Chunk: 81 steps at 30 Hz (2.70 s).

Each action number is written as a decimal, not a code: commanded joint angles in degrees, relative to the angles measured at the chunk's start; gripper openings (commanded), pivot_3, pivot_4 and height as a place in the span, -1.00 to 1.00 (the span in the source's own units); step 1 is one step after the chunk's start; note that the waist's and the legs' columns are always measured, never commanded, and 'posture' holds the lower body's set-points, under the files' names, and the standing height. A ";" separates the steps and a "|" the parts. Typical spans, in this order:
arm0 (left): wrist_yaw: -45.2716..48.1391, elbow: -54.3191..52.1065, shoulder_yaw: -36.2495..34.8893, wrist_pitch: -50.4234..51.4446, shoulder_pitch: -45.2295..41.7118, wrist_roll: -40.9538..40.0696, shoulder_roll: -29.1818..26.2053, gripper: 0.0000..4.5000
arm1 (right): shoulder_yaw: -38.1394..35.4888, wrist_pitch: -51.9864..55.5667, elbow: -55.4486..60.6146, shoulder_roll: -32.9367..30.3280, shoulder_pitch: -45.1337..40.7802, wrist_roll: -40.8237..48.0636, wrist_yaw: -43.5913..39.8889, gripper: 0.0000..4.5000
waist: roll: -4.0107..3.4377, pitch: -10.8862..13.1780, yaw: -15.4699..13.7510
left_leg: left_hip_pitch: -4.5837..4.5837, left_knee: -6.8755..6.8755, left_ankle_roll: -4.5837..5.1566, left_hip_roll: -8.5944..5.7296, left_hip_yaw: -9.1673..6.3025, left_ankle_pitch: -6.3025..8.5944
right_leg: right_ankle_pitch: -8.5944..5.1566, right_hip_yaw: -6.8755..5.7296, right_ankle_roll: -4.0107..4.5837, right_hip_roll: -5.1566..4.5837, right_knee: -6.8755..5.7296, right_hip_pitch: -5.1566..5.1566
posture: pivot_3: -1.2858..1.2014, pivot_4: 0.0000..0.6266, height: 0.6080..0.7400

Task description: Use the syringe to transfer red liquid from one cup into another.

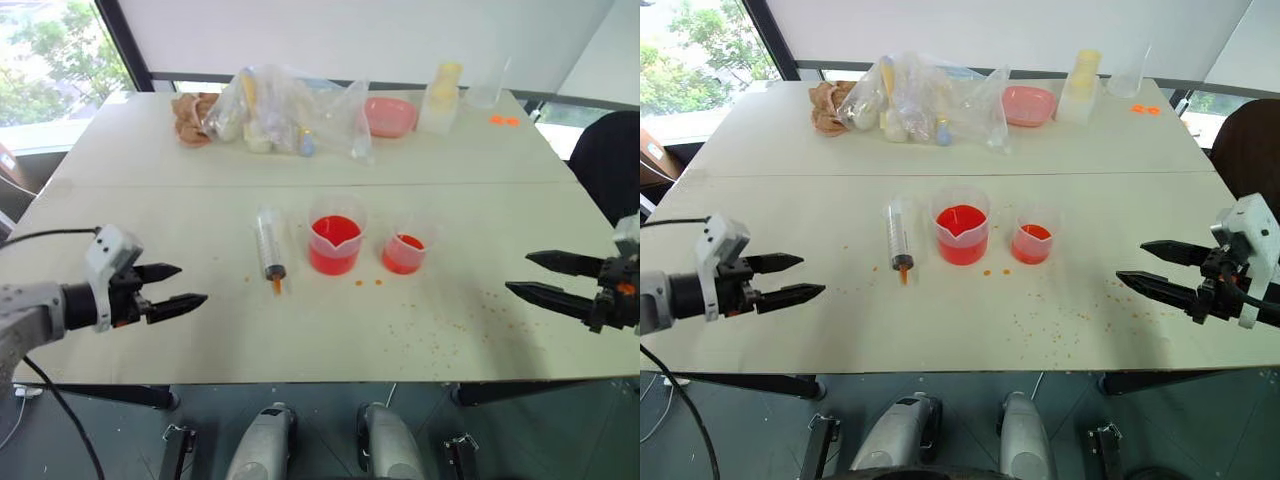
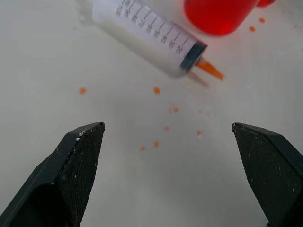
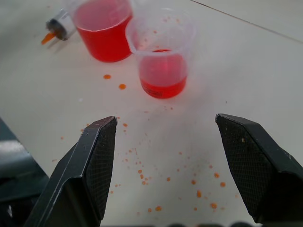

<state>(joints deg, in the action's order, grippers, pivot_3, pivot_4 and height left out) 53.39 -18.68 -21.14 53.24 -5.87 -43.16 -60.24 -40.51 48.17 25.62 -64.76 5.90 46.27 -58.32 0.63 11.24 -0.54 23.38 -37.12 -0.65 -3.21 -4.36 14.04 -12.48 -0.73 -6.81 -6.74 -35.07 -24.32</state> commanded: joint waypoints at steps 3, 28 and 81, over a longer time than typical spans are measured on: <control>1.16 0.91 1.88 2.38 -3.67 -0.32 -3.14 0.98 | 4.12 -1.20 4.51 0.08 -4.18 1.04 1.28 0.55 | -0.01 0.00 -0.13 | 0.01 0.11 0.00 -0.01 0.05 0.00 | 0.05 0.01 0.08 -0.02 0.05 -0.04 | 0.03 -0.52 1.00; -17.12 25.94 22.98 38.75 -48.38 1.24 7.31 0.98 | 14.44 -5.83 4.40 3.08 -15.78 0.51 3.24 0.55 | 0.24 0.08 -0.16 | -0.03 -0.23 0.03 -0.15 0.02 -0.01 | 0.27 0.06 -0.42 0.08 -0.13 0.19 | 0.03 -0.52 1.00; -14.57 37.32 9.55 -11.65 -69.17 13.60 40.67 -0.35 | 23.53 -19.57 -7.17 10.66 -38.56 -13.77 16.89 0.55 | 0.43 -0.02 -0.12 | 0.08 -0.12 -0.15 -0.29 0.23 -0.08 | 0.49 0.38 -0.65 -0.10 -0.15 -0.16 | 0.03 -0.52 1.00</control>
<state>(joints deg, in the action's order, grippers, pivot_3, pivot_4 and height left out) 34.84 23.67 -10.90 44.08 -77.28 -25.75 -21.20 -17.11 32.41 20.07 -55.47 -29.70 34.65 -43.78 1.06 11.22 -0.66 23.42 -37.26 -0.80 -3.50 -4.09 13.96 -11.98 -0.34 -7.46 -6.84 -35.24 -24.46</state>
